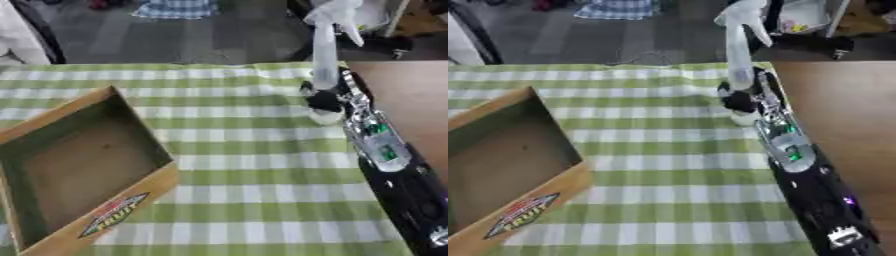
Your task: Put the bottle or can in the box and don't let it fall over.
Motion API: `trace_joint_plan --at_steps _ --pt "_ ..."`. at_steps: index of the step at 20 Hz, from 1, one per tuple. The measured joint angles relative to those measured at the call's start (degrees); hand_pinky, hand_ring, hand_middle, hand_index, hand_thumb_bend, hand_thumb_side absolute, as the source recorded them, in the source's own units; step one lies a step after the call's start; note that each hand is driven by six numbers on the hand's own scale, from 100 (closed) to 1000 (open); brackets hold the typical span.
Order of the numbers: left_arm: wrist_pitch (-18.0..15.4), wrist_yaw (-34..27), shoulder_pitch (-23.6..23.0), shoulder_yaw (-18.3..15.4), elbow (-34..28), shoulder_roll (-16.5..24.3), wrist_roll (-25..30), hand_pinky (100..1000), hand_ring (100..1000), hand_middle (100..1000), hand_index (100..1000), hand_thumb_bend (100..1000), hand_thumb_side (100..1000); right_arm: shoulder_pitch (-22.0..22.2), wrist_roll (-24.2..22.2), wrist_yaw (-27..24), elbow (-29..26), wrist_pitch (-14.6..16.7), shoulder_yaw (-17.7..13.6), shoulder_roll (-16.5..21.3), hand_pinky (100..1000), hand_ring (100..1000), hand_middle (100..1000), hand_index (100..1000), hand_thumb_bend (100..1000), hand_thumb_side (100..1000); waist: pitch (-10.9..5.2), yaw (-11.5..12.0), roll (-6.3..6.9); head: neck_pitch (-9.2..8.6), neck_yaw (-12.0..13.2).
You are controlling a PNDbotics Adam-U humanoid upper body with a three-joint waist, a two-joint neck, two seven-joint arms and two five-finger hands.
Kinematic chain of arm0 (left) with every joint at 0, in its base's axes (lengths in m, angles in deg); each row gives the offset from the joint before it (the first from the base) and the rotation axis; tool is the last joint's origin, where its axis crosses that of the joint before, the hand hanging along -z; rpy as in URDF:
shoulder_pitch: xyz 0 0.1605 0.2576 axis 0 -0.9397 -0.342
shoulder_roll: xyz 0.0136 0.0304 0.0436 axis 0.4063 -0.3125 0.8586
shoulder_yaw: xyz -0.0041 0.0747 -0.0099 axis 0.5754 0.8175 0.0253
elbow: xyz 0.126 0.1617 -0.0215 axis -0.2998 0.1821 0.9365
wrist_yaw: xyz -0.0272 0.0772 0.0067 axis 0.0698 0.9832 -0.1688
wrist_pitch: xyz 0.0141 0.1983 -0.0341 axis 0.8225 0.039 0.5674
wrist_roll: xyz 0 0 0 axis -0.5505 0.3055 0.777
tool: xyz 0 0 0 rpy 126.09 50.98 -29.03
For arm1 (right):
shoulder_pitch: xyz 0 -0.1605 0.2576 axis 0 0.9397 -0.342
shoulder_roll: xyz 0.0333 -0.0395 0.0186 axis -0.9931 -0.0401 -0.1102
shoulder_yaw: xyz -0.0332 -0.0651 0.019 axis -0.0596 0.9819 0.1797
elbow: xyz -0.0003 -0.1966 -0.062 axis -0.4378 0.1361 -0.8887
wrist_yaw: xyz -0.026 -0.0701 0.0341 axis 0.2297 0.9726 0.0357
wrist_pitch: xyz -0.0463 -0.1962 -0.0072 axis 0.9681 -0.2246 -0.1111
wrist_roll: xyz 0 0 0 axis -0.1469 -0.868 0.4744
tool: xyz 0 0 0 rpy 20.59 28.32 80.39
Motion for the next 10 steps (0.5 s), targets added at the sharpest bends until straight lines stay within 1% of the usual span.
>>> trace_joint_plan --at_steps 1,9,10 --pt "0.0 0.0 0.01 0.02 0.0 0.0 0.0 1000 597 697 701 150 791 0.0 0.43 -0.38 0.03 -0.02 0.01 0.0 1000 908 565 550 100 100 0.0 0.01 0.0 0.0 0.0" --pt "0.03 0.0 0.03 0.04 0.01 0.0 0.21 1000 597 698 700 145 794 -0.11 3.1 -5.24 0.3 0.14 0.1 -0.08 998 834 430 396 100 100 0.0 0.03 0.0 0.0 -0.01" --pt "0.04 0.0 0.03 0.04 0.01 0.0 0.23 1000 597 698 700 144 795 -0.12 3.34 -5.96 0.29 0.1 0.1 -0.08 999 823 408 349 100 100 0.0 0.03 0.0 0.0 -0.01"
